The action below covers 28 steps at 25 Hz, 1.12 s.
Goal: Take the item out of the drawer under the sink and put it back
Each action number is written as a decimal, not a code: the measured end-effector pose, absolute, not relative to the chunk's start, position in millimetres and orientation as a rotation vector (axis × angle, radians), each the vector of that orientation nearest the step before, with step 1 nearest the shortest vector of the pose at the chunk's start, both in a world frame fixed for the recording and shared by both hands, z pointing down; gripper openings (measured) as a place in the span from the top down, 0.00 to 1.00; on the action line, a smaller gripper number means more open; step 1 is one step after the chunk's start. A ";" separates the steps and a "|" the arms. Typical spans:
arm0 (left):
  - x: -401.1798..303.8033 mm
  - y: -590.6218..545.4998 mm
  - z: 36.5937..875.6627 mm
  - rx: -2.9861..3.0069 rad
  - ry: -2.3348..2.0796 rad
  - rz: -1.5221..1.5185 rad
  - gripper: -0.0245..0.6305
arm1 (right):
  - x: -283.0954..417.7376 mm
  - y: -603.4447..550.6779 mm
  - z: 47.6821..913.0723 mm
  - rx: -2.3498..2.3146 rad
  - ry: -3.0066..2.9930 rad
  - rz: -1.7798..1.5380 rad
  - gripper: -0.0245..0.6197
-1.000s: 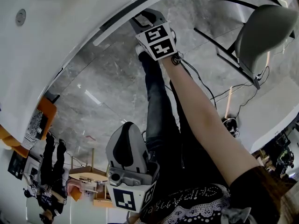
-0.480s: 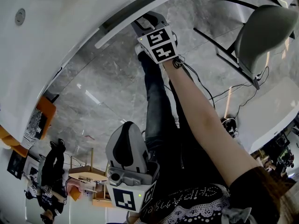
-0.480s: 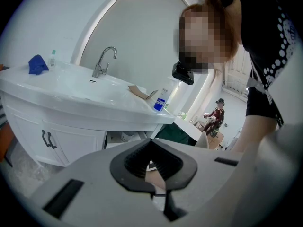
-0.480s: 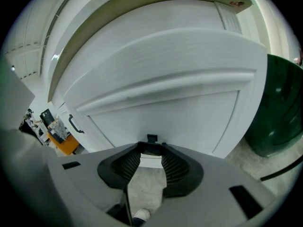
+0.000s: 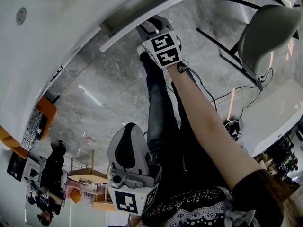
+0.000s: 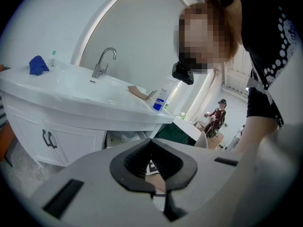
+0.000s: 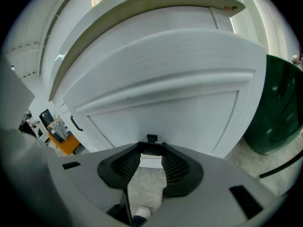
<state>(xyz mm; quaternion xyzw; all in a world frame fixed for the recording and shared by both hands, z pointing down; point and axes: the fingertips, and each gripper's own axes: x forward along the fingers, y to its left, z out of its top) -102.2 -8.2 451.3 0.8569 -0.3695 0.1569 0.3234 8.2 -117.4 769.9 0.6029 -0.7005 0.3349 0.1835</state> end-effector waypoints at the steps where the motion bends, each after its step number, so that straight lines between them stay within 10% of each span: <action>1: -102.1 -8.1 451.4 2.249 -0.969 0.413 0.96 | 7.8 -115.9 770.4 1.699 -1.974 0.945 0.73; 28: -98.8 -4.0 450.7 2.251 -0.976 0.407 0.96 | 6.5 -88.2 770.9 1.737 -1.967 0.949 0.73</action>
